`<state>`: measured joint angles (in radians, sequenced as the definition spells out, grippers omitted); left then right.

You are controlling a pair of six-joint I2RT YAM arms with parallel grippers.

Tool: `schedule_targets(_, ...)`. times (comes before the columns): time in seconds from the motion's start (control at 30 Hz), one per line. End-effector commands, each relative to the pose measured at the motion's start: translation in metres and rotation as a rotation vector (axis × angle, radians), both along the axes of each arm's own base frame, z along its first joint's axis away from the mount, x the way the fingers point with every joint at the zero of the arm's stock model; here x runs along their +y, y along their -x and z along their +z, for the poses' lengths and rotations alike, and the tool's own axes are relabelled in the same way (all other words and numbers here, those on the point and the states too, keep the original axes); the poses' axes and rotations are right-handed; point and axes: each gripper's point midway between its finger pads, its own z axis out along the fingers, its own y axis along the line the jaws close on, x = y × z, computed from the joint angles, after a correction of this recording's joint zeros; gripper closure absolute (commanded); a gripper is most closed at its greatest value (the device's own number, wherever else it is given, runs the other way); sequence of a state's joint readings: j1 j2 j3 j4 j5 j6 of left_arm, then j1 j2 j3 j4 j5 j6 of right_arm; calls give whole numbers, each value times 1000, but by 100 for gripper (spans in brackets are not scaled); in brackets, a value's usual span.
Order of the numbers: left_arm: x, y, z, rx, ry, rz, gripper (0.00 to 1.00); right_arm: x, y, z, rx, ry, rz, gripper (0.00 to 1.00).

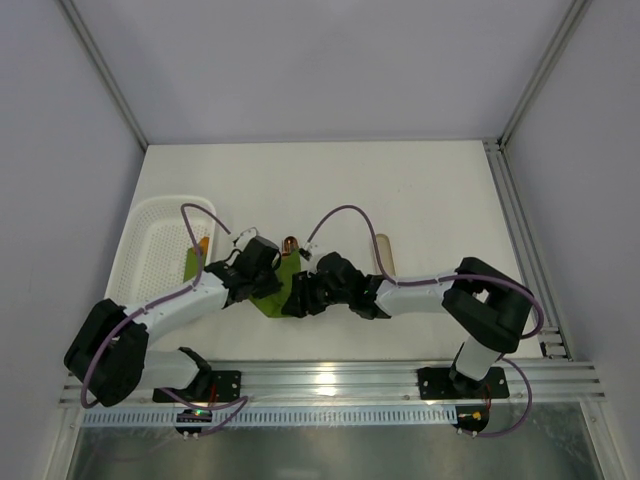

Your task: Place the utensils on the paper napkin and roll it up

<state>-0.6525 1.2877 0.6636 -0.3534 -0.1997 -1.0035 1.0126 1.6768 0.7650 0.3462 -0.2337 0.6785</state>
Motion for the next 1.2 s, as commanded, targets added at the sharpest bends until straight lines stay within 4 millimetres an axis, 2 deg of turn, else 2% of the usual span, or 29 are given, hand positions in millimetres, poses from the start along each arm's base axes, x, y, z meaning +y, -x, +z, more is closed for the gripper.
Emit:
schedule_targets(0.0,4,-9,3,-46,-22,5,100,13,2,11,-2,-71,31,54)
schedule_targets(0.33,8,-12,0,-44,-39,12,100,17,0,-10,25,-59,23,63)
schedule_targets(0.77,8,-12,-2,-44,-43,0,100,5,-1,-39,56,12,-30,63)
schedule_targets(0.9,7,-11,-8,-40,-34,3,100,5,1,-40,67,2,-27,63)
schedule_targets(1.0,10,-10,-12,-34,-45,12,100,7,2,-33,64,-18,-22,63)
schedule_targets(1.17,17,-11,-16,-45,-75,36,100,7,-6,-6,4,-33,-18,63)
